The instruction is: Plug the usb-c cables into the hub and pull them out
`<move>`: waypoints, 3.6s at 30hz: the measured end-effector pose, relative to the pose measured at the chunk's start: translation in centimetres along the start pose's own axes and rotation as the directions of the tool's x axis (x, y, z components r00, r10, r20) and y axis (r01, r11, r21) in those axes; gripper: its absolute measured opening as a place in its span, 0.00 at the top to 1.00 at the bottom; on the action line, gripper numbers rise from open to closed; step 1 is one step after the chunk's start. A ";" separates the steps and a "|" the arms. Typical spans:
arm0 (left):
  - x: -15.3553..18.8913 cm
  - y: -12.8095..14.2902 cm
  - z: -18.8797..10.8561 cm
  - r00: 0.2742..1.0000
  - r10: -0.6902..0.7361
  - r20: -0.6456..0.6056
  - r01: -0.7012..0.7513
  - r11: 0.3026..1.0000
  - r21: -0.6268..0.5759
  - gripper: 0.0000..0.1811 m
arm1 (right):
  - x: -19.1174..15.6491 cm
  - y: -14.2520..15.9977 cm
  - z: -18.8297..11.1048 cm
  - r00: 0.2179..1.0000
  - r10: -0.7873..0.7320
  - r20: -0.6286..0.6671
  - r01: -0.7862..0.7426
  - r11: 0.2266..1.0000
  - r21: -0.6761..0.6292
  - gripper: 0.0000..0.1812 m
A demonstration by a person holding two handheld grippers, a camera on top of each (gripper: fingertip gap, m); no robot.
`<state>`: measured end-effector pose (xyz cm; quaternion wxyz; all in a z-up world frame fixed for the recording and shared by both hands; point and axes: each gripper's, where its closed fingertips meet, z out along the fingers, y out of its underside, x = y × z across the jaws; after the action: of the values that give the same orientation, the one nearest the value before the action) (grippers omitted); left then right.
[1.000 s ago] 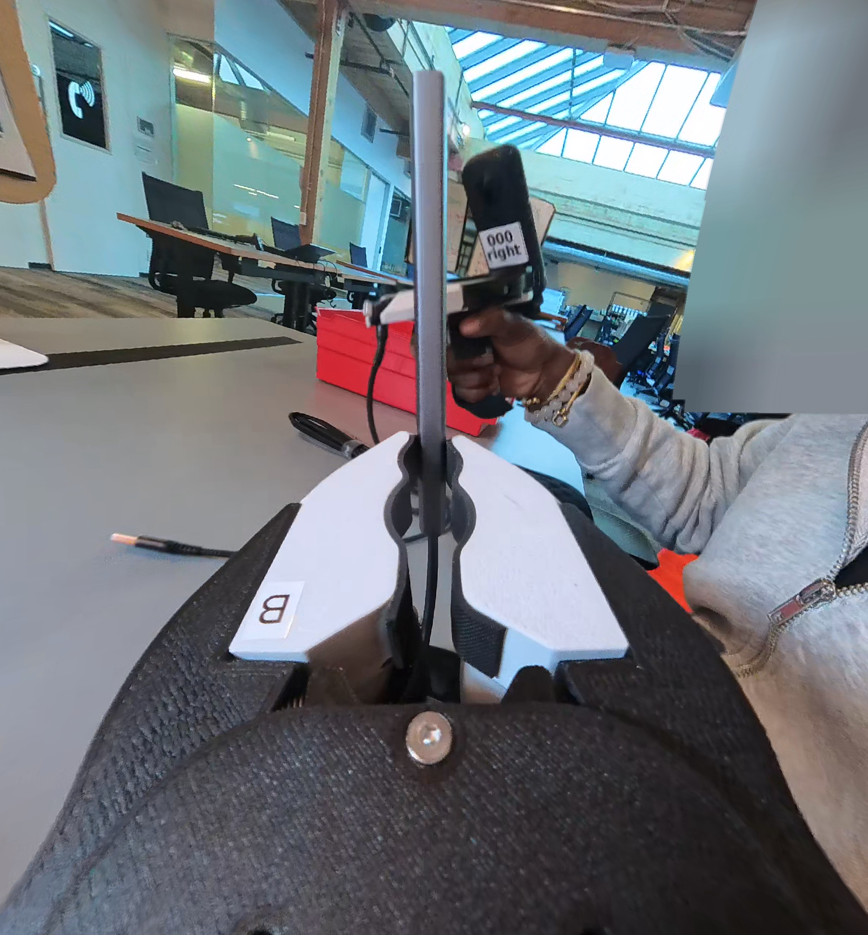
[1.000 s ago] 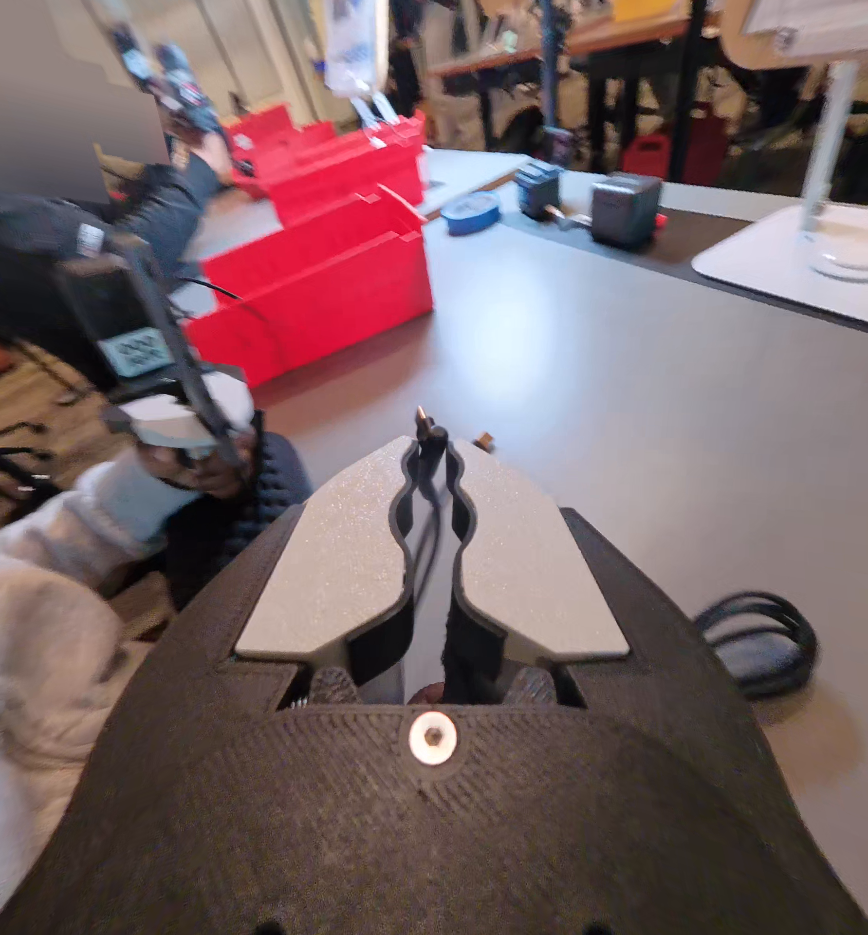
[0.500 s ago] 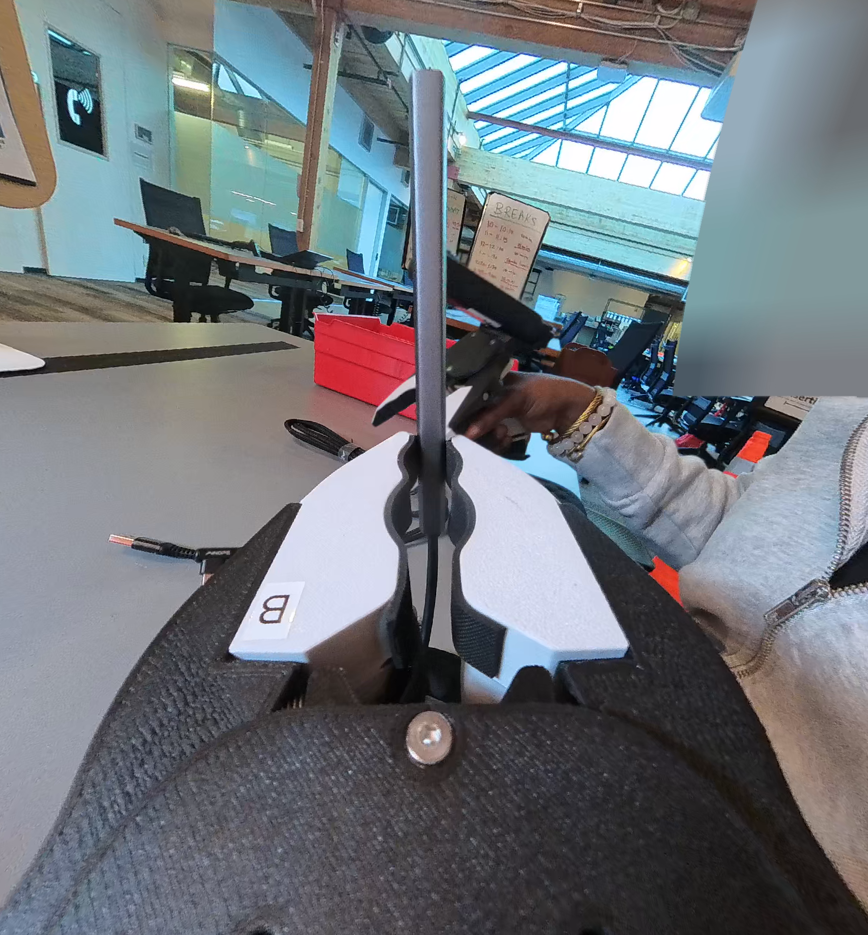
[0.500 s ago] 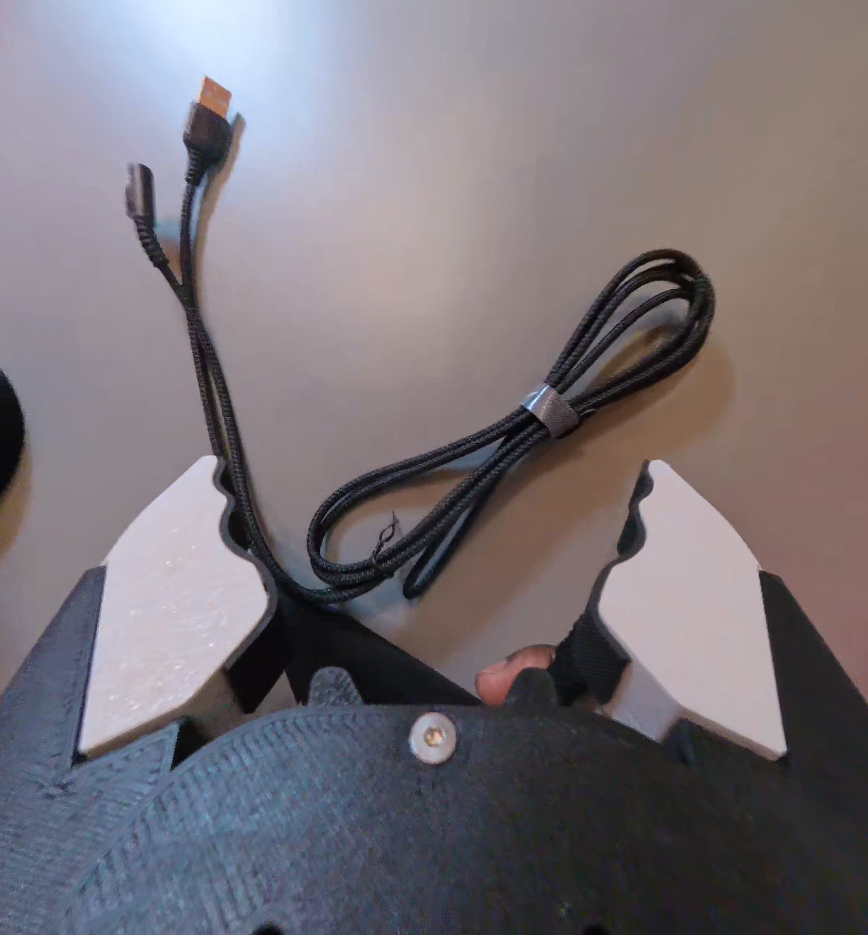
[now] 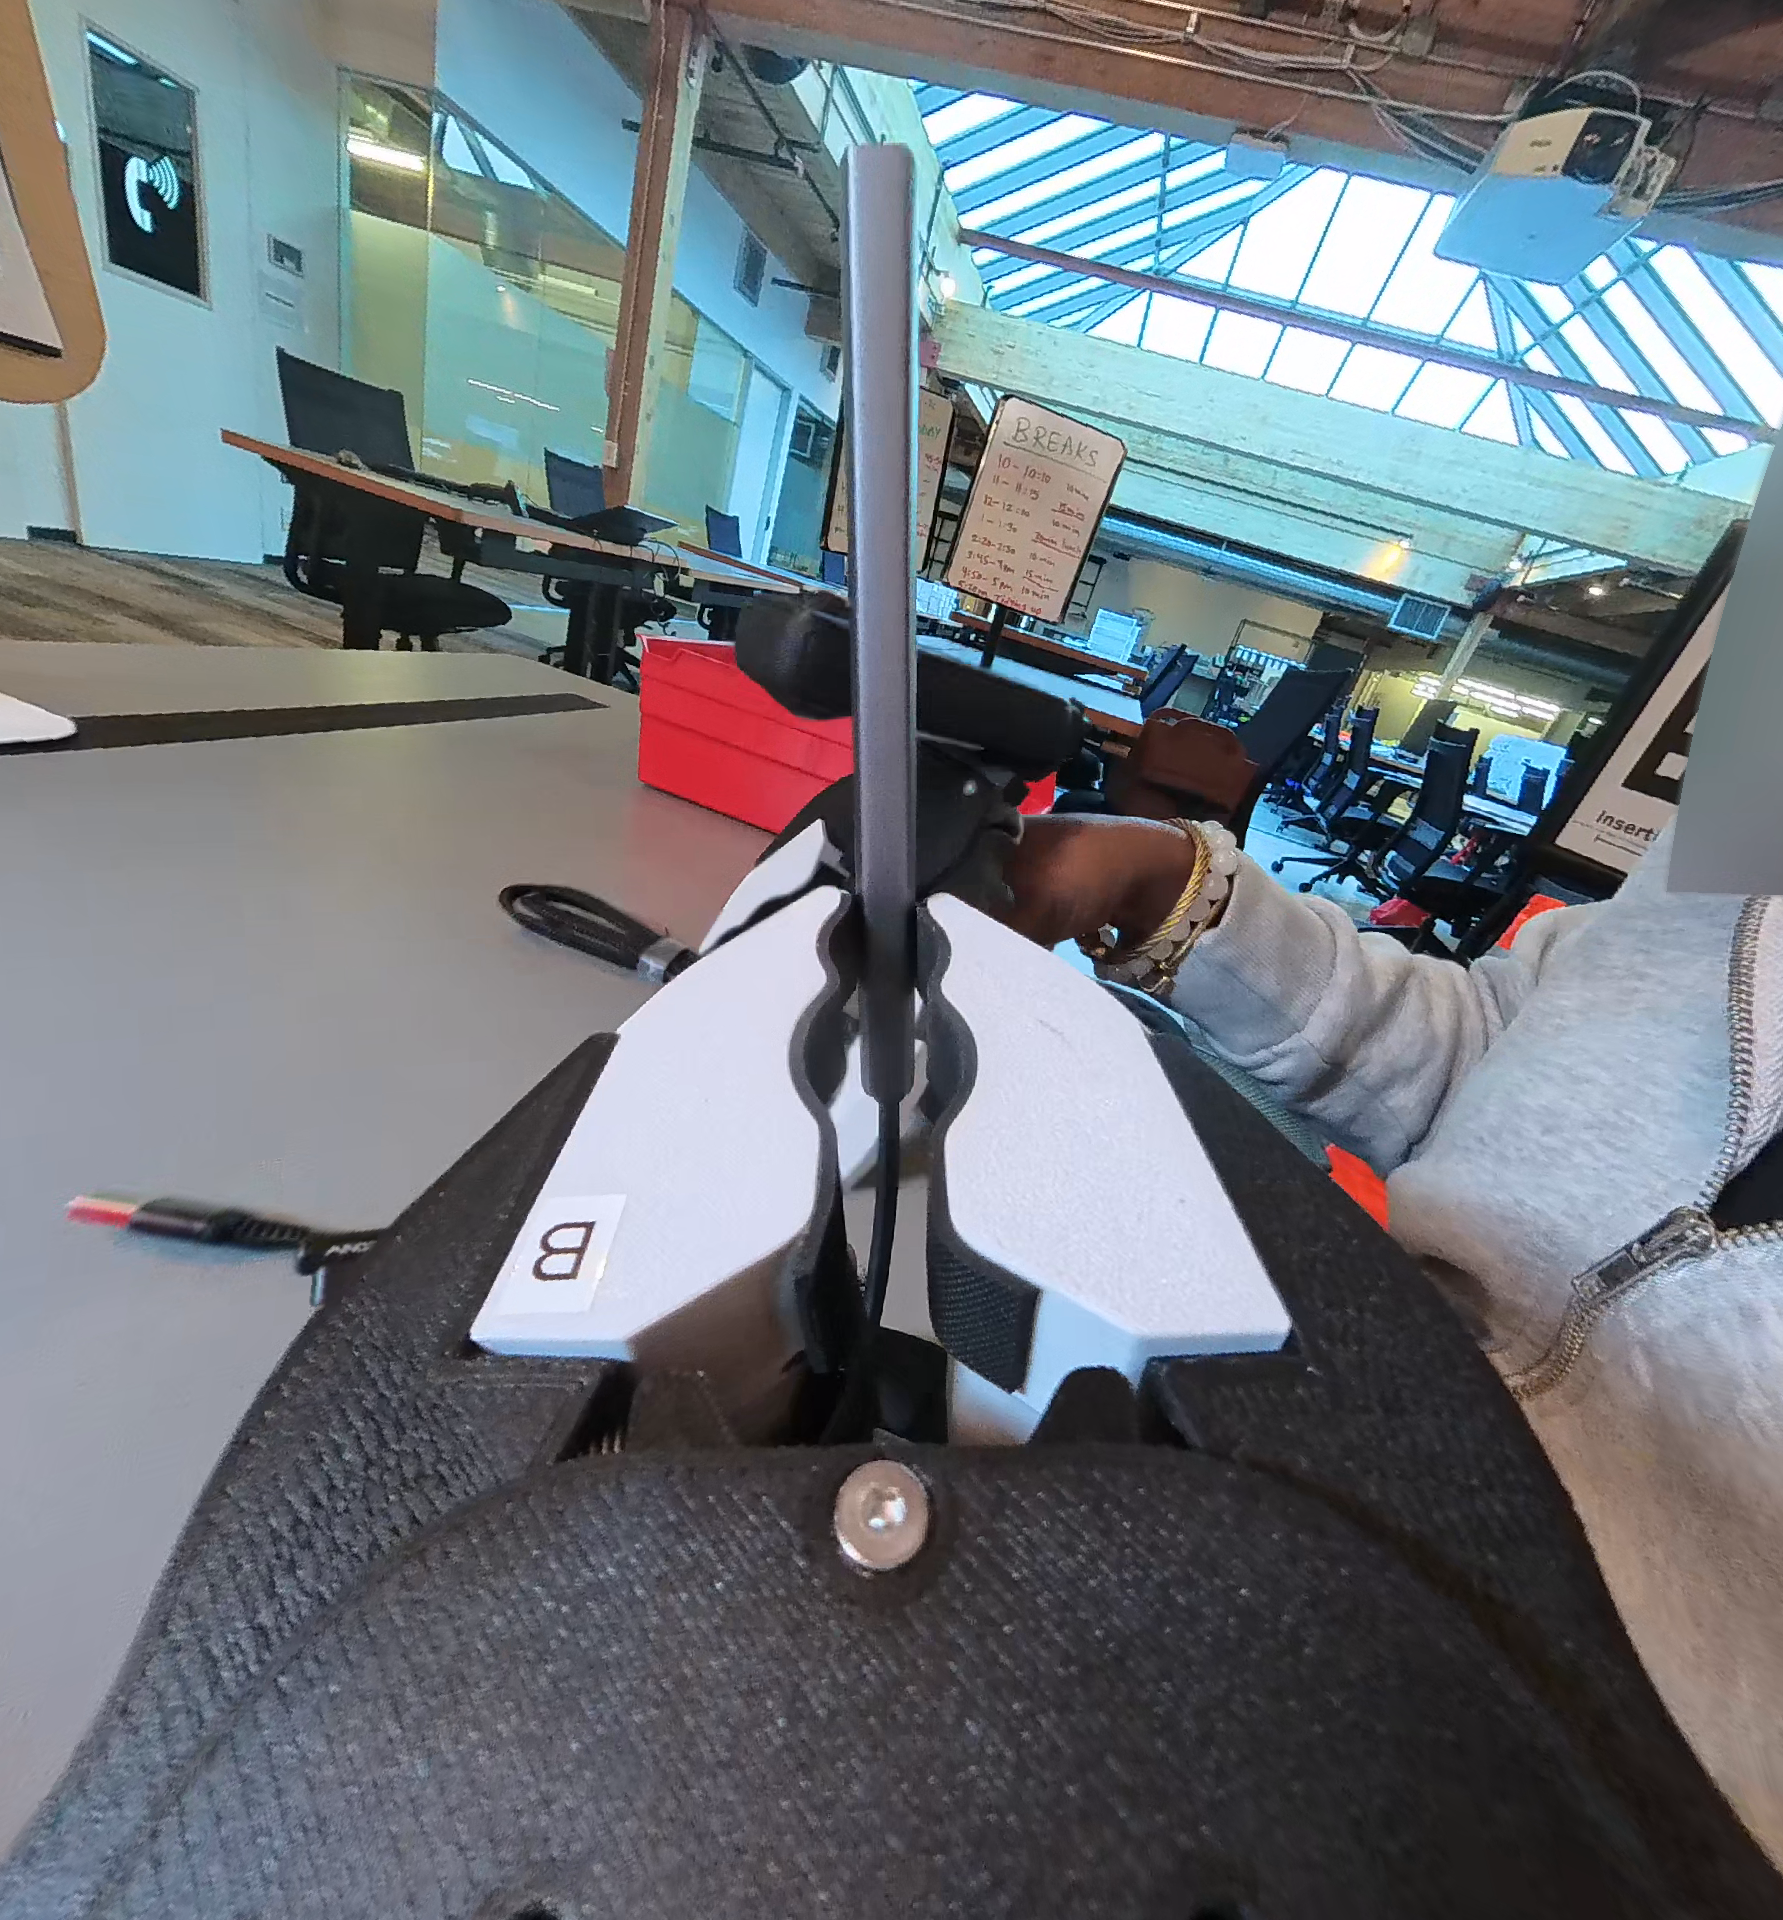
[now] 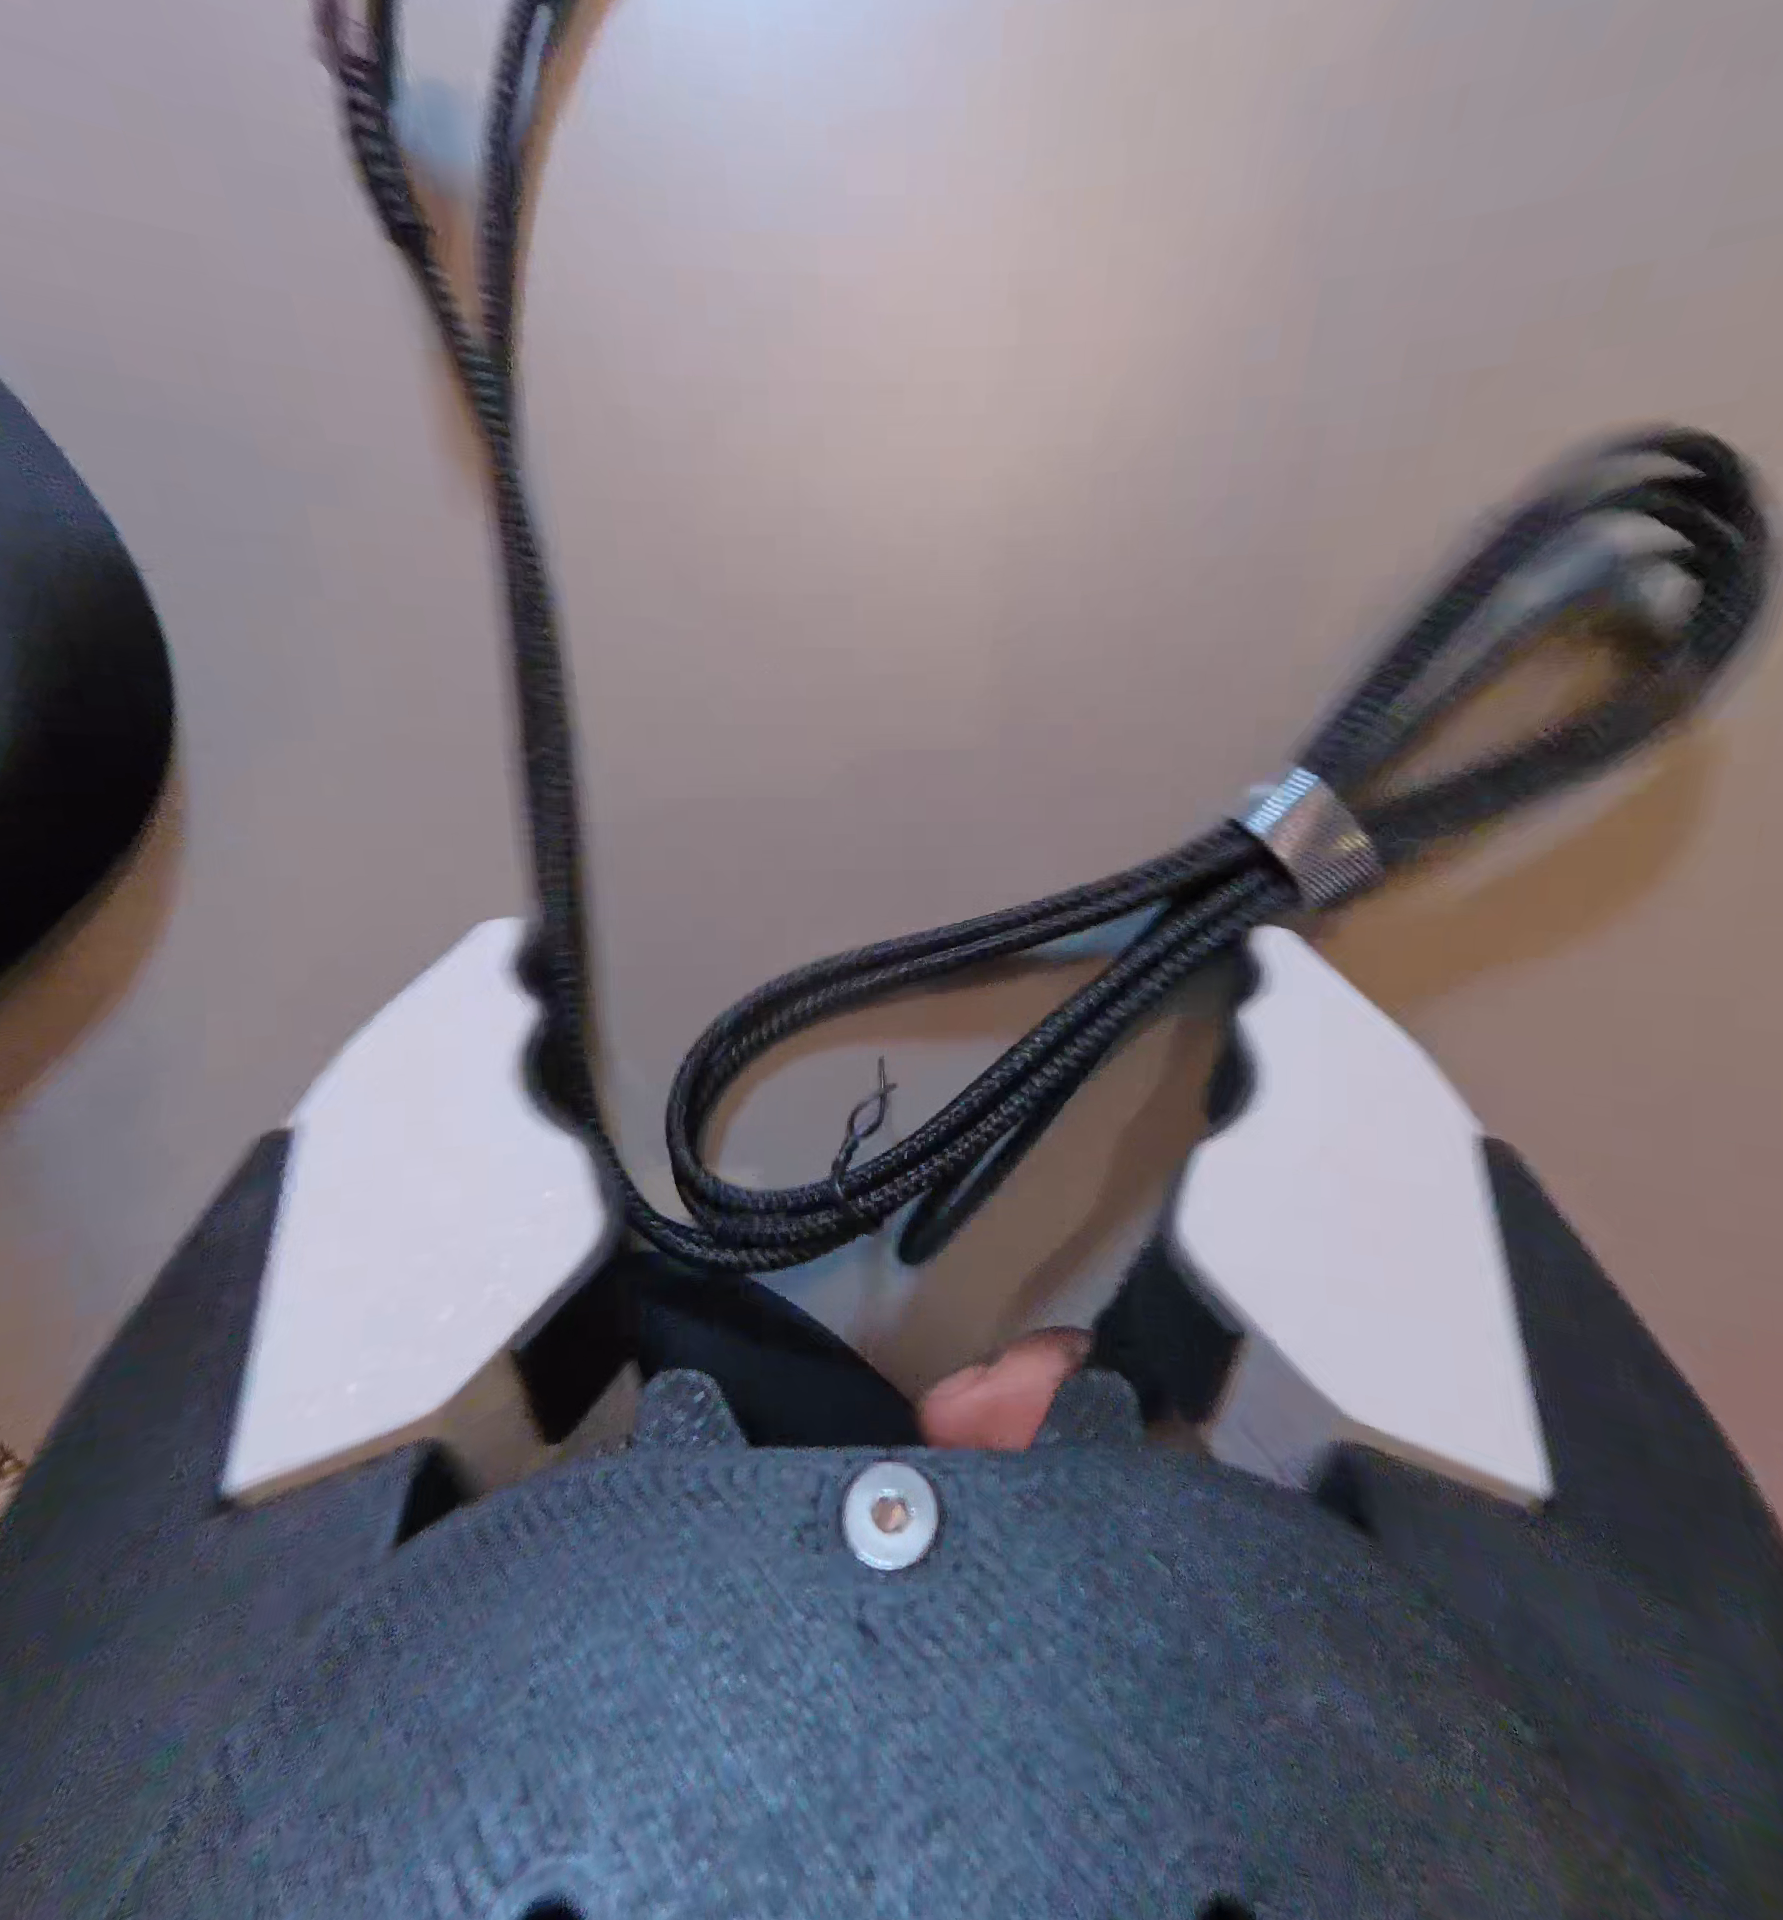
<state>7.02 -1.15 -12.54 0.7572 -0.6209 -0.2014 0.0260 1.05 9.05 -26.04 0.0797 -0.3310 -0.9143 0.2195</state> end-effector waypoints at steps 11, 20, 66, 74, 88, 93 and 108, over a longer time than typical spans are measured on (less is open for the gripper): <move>-0.2 -0.2 -0.2 1.000 -0.013 -0.001 0.013 1.000 0.018 0.95 | 0.5 -2.1 -1.8 0.992 -0.099 -0.072 0.114 0.964 0.241 0.94; -0.2 -0.3 -0.3 1.000 -0.020 -0.007 0.020 0.999 0.029 0.95 | 3.2 -4.6 -8.7 0.969 -0.083 -0.231 0.187 0.860 0.475 0.96; -0.1 -0.4 -0.4 0.999 -0.041 -0.025 0.042 0.998 0.037 0.95 | 25.1 12.6 -29.7 0.696 0.004 -0.718 0.578 0.590 0.564 0.95; 0.0 -0.4 -0.4 0.999 -0.034 -0.027 0.034 0.999 0.036 0.95 | 25.1 18.7 -20.8 0.580 -0.398 -0.711 0.589 0.808 0.027 0.94; 0.1 -0.4 -0.4 0.999 -0.026 -0.033 0.027 0.999 0.032 0.95 | 26.9 25.7 -16.8 0.831 -0.430 -0.354 0.309 0.884 -0.350 0.95; 0.1 -0.4 -0.3 0.999 -0.026 -0.034 0.027 0.999 0.031 0.95 | 26.5 24.9 -15.0 0.967 -0.200 -0.161 0.156 0.956 -0.250 0.95; 0.2 -0.4 -0.3 0.999 -0.031 -0.041 0.032 0.999 0.032 0.95 | 24.3 17.8 -18.6 0.972 -0.057 -0.230 0.032 0.994 -0.109 0.70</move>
<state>7.19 -1.52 -12.13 0.7716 -0.6054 -0.1953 0.0048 -2.10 43.26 -17.56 0.1737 -0.3375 -0.9161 0.1293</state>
